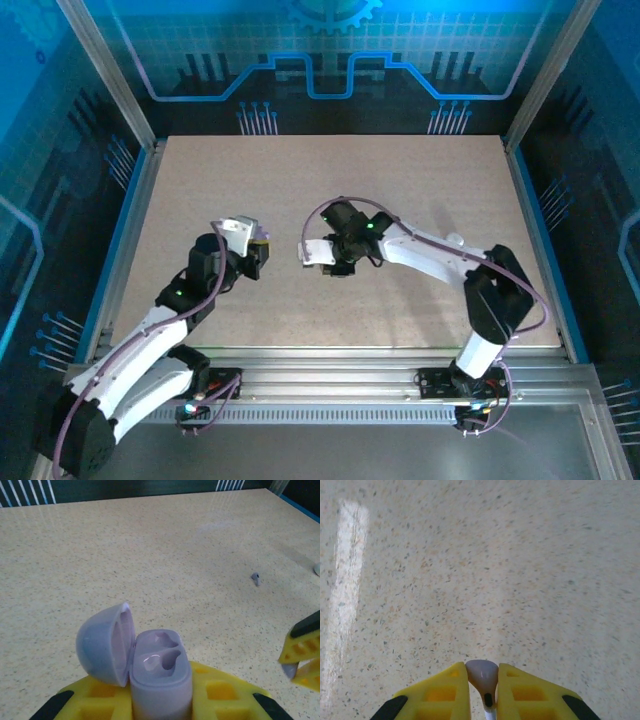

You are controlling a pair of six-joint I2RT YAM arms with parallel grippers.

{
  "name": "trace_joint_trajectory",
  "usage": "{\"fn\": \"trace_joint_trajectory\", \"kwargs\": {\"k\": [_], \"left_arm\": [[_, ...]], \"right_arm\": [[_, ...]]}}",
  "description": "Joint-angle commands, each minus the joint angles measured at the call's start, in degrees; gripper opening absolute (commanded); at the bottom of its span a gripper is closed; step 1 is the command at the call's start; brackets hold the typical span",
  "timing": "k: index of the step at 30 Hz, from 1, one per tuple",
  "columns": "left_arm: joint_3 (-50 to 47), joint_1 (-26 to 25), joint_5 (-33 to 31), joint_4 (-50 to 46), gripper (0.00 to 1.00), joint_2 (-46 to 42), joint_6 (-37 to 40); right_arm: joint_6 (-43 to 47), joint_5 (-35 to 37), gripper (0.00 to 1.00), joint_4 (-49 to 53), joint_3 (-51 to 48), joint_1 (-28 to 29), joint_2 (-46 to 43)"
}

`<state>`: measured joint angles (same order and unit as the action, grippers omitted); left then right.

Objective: Insert wireless bluetooth earbuds into charging case

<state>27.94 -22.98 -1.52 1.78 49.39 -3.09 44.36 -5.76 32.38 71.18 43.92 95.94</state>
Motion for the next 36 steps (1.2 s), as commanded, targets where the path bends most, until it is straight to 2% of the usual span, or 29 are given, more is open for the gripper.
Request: {"fn": "trace_joint_trajectory", "kwargs": {"k": [1,10,14,19,31,36], "left_arm": [[-1.5,-2.2,1.9,7.7,0.13,3.1,0.6],[-1.4,-8.3,1.5,20.9,0.14,15.7,5.7],[-0.4,-10.0,3.7,27.0,0.14,21.2,6.3],[-0.5,-12.8,7.8,34.3,0.14,26.0,8.3],[0.0,-14.7,15.1,51.4,0.14,34.0,11.2],[1.0,-15.3,15.0,53.3,0.14,35.9,10.9]], "right_arm": [[-7.2,-2.4,0.16,-5.8,-4.3,-2.3,-4.4],[-21.1,-11.6,0.15,-16.3,-12.7,-10.6,-14.3],[-29.5,-14.6,0.15,-20.2,-16.0,-13.6,-19.1],[-40.1,-15.5,0.15,-23.8,-19.6,-14.5,-24.5],[-63.4,-11.6,0.15,-35.0,-29.6,-13.7,-34.6],[-67.3,-4.6,0.15,-35.7,-32.1,-10.4,-39.2]]}}
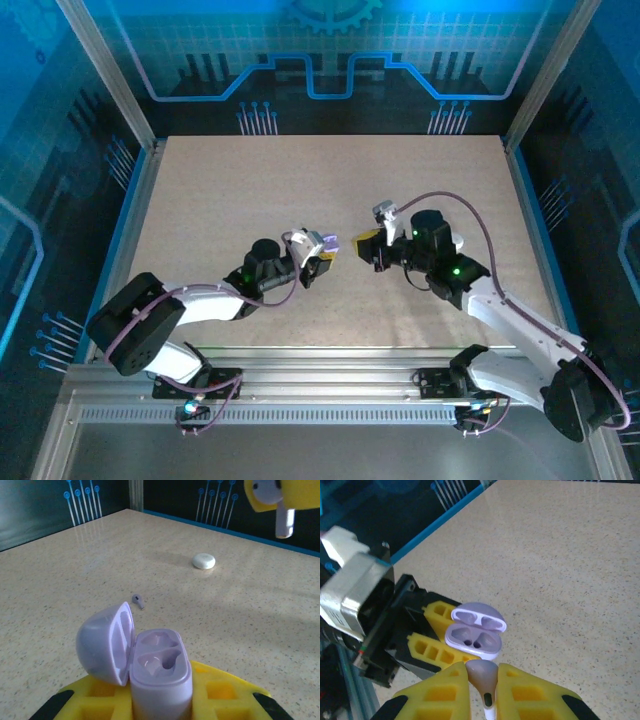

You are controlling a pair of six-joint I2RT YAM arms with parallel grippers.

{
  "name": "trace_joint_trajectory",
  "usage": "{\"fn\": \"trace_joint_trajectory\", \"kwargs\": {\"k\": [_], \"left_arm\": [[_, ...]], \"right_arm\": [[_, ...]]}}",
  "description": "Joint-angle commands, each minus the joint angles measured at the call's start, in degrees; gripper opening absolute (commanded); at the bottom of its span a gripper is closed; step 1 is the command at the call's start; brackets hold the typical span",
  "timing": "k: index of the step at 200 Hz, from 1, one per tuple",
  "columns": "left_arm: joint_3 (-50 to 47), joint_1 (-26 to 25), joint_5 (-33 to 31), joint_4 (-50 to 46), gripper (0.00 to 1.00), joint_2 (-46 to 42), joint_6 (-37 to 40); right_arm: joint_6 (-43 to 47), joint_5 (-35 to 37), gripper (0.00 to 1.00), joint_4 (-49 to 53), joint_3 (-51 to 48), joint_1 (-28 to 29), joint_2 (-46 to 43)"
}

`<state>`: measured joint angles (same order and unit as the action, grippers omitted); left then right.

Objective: Insert wireless bluetooth earbuds into charging case

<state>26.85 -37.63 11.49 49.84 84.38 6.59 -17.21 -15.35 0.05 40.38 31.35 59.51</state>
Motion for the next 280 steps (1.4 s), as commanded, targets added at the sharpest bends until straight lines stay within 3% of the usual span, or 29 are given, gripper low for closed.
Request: {"fn": "trace_joint_trajectory", "kwargs": {"k": [1,50,162,280], "left_arm": [[2.2,-0.7,1.8,5.3,0.14,1.1,0.9],[1.9,-1.7,2.0,7.1,0.14,1.4,1.0],[1.5,-4.5,1.0,7.0,0.14,-0.1,7.4],[-0.3,-8.3,-10.0,13.2,0.14,0.1,12.5]], "right_arm": [[-7.0,6.8,0.15,-3.5,-1.9,3.0,-3.4],[-12.7,14.8,0.15,-9.0,-5.4,8.5,-4.2],[-15.0,19.6,0.16,-18.4,-6.7,13.1,0.4],[-17.7,24.0,0.16,-22.1,-10.7,14.0,-1.4]]}}
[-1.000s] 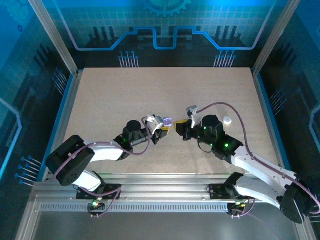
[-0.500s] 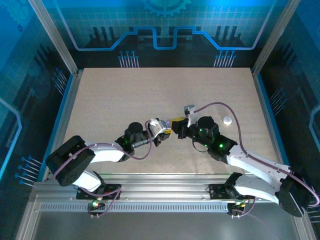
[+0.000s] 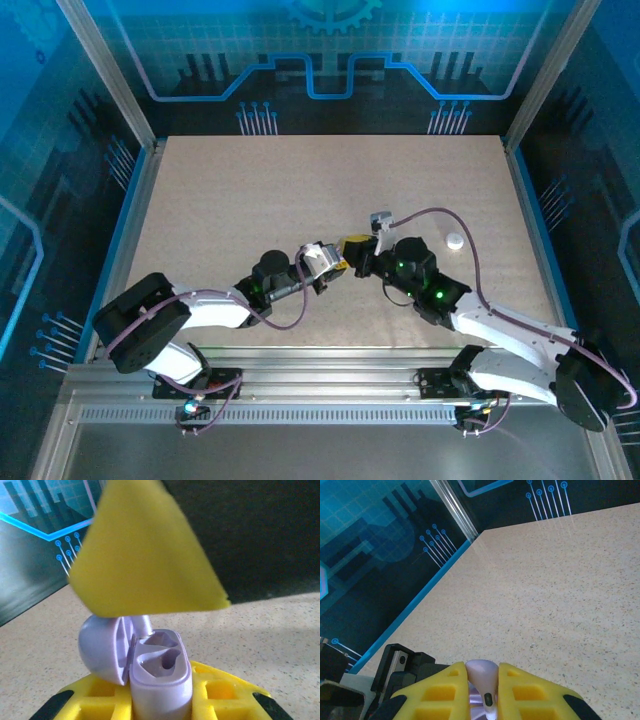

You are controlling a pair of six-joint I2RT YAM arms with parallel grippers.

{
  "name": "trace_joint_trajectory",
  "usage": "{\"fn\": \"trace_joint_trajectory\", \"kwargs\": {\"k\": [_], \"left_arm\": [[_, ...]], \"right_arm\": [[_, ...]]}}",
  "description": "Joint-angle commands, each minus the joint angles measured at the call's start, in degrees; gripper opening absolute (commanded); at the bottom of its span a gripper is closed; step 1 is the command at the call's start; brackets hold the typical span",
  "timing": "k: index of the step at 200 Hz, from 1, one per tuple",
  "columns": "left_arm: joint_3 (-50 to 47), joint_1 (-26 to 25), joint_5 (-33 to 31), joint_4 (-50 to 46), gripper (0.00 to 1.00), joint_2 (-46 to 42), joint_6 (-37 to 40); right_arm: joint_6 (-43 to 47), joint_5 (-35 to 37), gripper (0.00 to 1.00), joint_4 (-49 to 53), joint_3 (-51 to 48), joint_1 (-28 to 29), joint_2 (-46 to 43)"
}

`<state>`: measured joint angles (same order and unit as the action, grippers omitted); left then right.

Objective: Insert wireless bluetooth earbuds into charging case

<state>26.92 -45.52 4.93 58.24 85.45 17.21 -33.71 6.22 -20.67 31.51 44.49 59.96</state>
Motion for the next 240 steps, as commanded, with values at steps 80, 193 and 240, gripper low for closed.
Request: {"fn": "trace_joint_trajectory", "kwargs": {"k": [80,193,240], "left_arm": [[-0.5,-0.5,-3.7,5.6,0.15,-1.4,1.2],[0.0,-0.5,-3.8,5.0,0.15,-1.2,-0.1],[0.0,-0.6,-3.9,4.8,0.15,-1.5,-0.5]], "right_arm": [[-2.1,3.8,0.16,-2.4,-2.7,1.2,-2.8],[-3.9,4.9,0.17,-6.3,-3.5,1.5,-2.5],[-4.3,4.7,0.18,-6.9,-3.4,1.4,-2.2]]}}
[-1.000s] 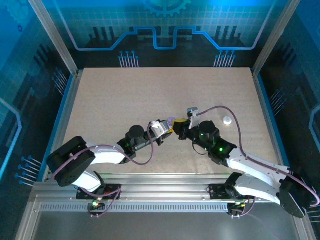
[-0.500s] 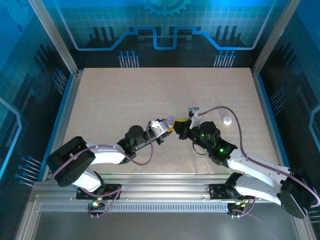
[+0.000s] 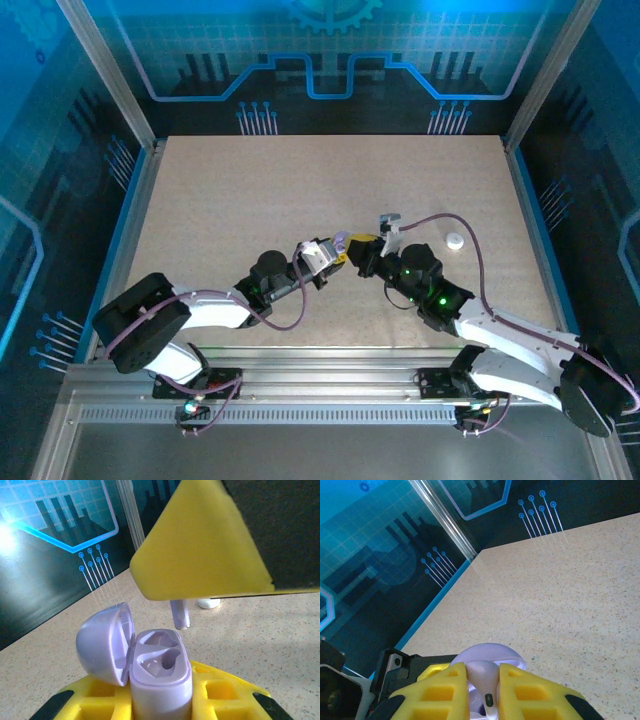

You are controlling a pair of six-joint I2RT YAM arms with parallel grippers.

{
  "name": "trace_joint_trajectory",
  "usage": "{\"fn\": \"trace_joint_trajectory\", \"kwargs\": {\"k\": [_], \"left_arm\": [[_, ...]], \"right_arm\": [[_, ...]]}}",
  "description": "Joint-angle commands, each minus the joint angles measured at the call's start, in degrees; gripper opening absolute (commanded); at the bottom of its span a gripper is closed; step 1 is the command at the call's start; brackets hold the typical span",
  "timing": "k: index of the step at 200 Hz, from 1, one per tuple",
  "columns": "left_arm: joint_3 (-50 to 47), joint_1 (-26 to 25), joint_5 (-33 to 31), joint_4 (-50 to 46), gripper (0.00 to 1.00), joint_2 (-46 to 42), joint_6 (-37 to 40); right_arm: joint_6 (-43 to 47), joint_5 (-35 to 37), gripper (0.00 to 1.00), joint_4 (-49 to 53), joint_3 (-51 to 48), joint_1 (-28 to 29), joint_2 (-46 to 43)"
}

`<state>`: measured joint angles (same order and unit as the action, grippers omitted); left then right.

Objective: Insert wireless bluetooth earbuds into charging case

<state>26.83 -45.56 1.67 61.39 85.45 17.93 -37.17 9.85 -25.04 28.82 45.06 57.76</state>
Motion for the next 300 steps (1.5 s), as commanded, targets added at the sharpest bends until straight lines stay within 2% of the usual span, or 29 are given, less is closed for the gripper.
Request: {"fn": "trace_joint_trajectory", "kwargs": {"k": [1,169,198,300], "left_arm": [[0.1,-0.5,-0.6,1.7,0.15,-1.5,-1.2],[0.0,-0.5,-0.5,2.4,0.15,-1.6,-1.5],[0.3,-0.5,-0.5,2.5,0.15,-1.8,-1.3],[0.1,-0.5,-0.9,3.8,0.15,-1.6,-1.9]], "right_arm": [[-0.9,1.1,0.18,-2.5,-0.6,0.9,0.0],[-2.4,0.4,0.18,-4.7,-0.5,1.2,3.2],[-2.6,0.9,0.18,-2.5,-0.2,1.3,2.8],[-2.8,1.8,0.18,-4.1,-1.6,2.1,0.6]]}}
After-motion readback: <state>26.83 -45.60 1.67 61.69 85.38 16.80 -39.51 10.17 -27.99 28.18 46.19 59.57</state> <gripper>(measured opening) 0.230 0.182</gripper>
